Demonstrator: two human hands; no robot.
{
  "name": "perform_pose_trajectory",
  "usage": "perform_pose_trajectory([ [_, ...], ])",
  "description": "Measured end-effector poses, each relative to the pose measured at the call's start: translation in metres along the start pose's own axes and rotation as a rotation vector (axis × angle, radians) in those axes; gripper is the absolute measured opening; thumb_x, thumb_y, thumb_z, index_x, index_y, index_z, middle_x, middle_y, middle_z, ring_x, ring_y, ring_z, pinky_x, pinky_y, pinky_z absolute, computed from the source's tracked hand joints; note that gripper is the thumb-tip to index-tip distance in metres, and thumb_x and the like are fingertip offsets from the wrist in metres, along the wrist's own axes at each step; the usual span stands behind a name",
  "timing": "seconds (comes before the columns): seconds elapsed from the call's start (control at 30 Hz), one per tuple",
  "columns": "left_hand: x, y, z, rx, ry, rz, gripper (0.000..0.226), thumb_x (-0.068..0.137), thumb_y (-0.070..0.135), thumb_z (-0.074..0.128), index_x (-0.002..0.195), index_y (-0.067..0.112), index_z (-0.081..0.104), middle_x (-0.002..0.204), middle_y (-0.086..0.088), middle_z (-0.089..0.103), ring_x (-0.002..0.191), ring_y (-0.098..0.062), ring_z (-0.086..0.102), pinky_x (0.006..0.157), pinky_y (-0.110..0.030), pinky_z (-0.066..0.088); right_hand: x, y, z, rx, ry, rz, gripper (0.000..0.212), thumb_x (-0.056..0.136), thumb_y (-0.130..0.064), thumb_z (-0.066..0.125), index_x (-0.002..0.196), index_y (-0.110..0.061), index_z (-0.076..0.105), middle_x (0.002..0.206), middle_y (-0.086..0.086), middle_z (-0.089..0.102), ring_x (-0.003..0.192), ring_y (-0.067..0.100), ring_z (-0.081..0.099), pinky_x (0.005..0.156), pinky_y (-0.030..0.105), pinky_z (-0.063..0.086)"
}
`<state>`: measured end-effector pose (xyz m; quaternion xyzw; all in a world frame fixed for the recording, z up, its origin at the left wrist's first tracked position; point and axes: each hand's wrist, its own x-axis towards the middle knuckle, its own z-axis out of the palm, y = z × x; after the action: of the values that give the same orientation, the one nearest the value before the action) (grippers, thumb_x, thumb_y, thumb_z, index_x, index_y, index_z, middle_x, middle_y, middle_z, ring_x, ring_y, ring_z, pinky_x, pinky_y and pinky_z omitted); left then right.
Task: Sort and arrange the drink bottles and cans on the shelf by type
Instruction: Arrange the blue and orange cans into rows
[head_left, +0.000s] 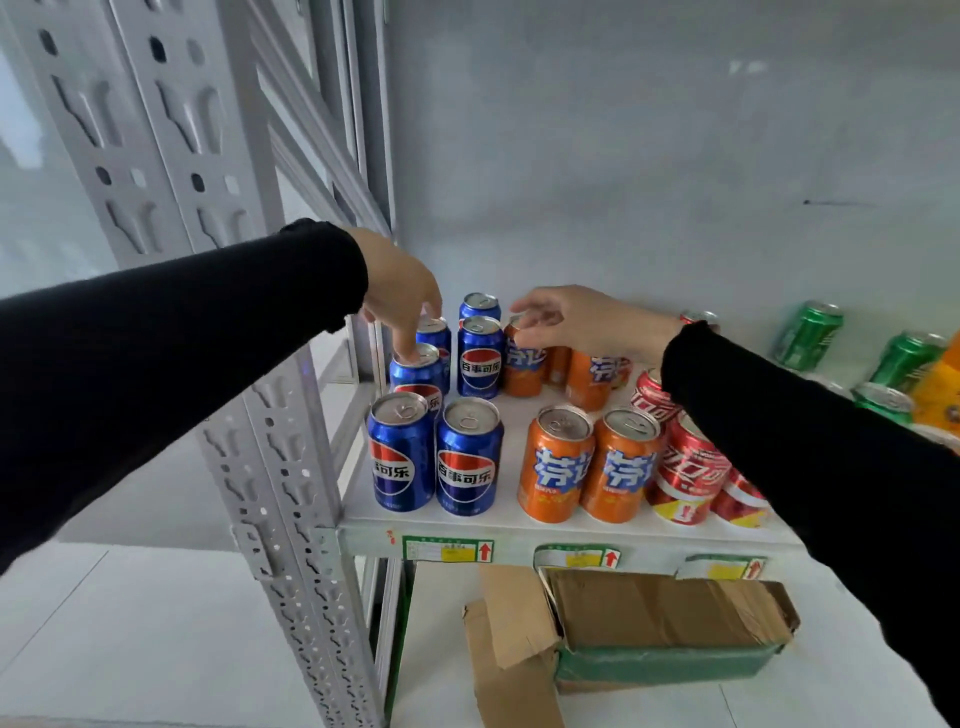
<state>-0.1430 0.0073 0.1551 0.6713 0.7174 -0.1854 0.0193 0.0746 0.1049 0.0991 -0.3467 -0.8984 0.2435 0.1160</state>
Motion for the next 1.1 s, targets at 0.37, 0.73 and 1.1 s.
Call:
perform_pose_trajectory([
  [0.37,0.057,0.011,0.013,-0.140,-0.293,-0.207,0.075,0.080,0.048,0.079,0.142,0.014,0.052,0.120,-0.012,0.069,0.099,-0.024,0.070,0.088,-0.036,0.059,0.116,0.019,0.011,-0.551,-0.193,-0.192,0.068,0.080,-0.051,0.076,0.132,-0.013,0.051,0.121,0.008,0.065,0.101,0.028,0.063,0.085,0.041,0.054],
  [0.73,0.064,0.002,0.025,-0.336,-0.385,-0.253,0.070,0.079,0.036,0.083,0.139,0.012,0.054,0.127,-0.012,0.066,0.104,-0.025,0.070,0.090,-0.037,0.060,0.115,0.016,0.020,-0.524,-0.217,-0.372,0.063,0.074,-0.053,0.080,0.123,-0.025,0.052,0.110,-0.002,0.065,0.089,0.019,0.061,0.074,0.034,0.053],
  [1.1,0.053,0.008,0.026,-0.241,-0.474,-0.227,0.074,0.079,0.041,0.082,0.142,0.019,0.051,0.127,-0.009,0.067,0.103,-0.022,0.072,0.097,-0.038,0.056,0.065,-0.014,0.033,-0.389,-0.362,-0.410,0.068,0.080,-0.045,0.081,0.134,-0.023,0.047,0.115,-0.004,0.062,0.096,0.017,0.058,0.066,0.017,0.039],
])
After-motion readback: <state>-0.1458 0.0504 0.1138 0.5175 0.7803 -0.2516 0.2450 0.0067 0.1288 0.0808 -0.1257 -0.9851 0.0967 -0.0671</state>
